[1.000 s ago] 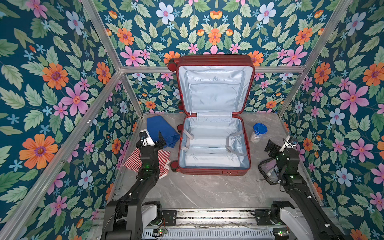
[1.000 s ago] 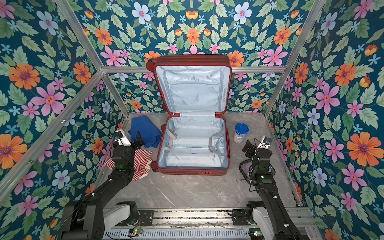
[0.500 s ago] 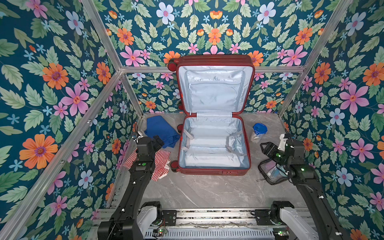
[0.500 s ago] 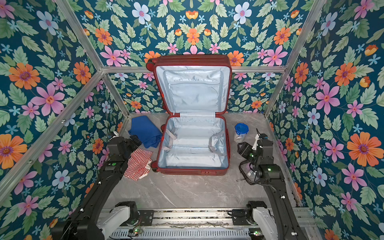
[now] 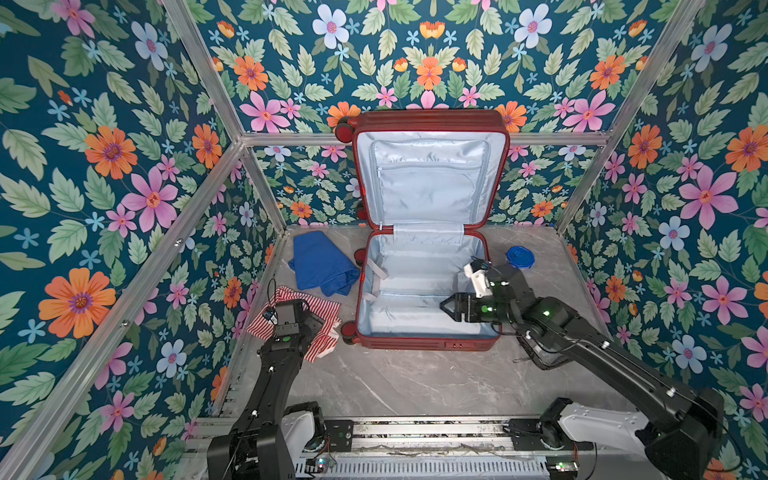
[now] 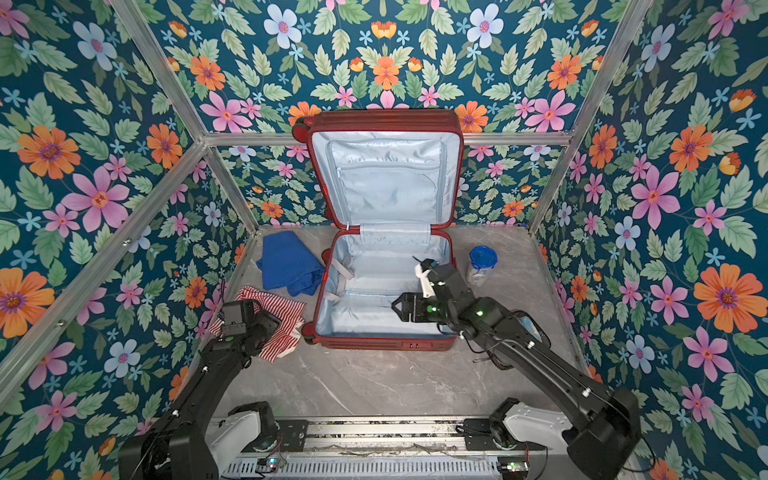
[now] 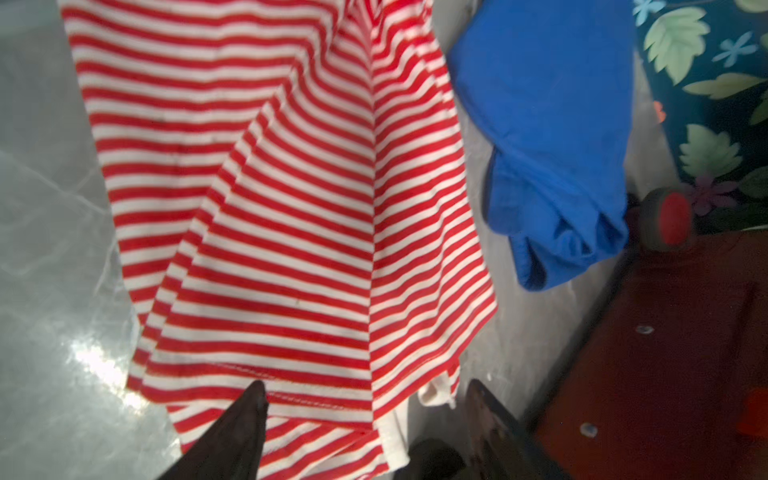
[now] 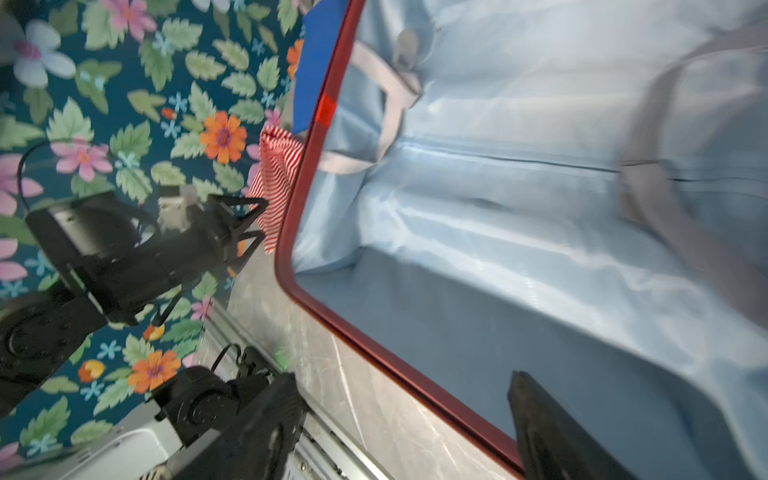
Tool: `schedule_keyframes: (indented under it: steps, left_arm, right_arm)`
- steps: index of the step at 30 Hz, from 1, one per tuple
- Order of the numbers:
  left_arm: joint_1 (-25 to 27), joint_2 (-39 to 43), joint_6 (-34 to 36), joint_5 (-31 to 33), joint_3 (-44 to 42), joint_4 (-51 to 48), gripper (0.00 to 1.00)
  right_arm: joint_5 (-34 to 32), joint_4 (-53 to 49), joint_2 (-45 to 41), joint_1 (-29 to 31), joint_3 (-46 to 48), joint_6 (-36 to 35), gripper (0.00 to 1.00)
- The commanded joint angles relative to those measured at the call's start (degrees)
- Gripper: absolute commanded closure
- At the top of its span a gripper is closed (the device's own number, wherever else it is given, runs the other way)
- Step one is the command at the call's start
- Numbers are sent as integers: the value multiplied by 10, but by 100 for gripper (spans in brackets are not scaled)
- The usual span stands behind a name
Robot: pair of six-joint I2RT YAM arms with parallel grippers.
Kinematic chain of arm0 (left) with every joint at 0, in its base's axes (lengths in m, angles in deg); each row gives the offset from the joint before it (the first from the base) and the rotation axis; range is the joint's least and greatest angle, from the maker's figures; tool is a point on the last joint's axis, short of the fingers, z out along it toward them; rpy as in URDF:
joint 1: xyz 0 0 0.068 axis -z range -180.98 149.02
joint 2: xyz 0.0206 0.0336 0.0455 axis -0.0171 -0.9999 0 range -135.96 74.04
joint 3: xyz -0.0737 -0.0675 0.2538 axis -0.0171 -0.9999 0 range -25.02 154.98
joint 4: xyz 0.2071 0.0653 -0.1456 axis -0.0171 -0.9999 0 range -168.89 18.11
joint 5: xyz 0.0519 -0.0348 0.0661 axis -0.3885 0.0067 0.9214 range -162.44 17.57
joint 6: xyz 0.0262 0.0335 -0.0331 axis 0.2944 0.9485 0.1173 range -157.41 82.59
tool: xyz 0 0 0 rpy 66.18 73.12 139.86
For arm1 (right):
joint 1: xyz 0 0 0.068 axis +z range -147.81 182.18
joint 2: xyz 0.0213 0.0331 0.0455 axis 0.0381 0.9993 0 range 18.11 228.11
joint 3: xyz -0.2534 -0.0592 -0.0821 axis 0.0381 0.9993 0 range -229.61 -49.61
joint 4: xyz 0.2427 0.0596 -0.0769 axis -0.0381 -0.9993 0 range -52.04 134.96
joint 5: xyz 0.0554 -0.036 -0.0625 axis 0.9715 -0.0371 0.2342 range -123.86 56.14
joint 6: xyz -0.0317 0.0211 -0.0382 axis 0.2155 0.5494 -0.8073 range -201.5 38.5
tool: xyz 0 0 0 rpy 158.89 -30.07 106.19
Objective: Pack the luggage
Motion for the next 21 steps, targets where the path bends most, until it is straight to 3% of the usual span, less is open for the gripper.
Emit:
schedule_keyframes:
  steps: [1,9,21]
  left_arm:
    - [-2,11,-15,1,-11,-29,27]
    - [-1,58,-93,7,-20,-119,28]
    - [-1,67,-131,-13,-61,-98,23]
  right_arm:
    - [-26,24,60,55,-48,-12,19]
    - [3,50,170,110,-118,-11,16]
    - [8,65,167,110,-114,-18,10]
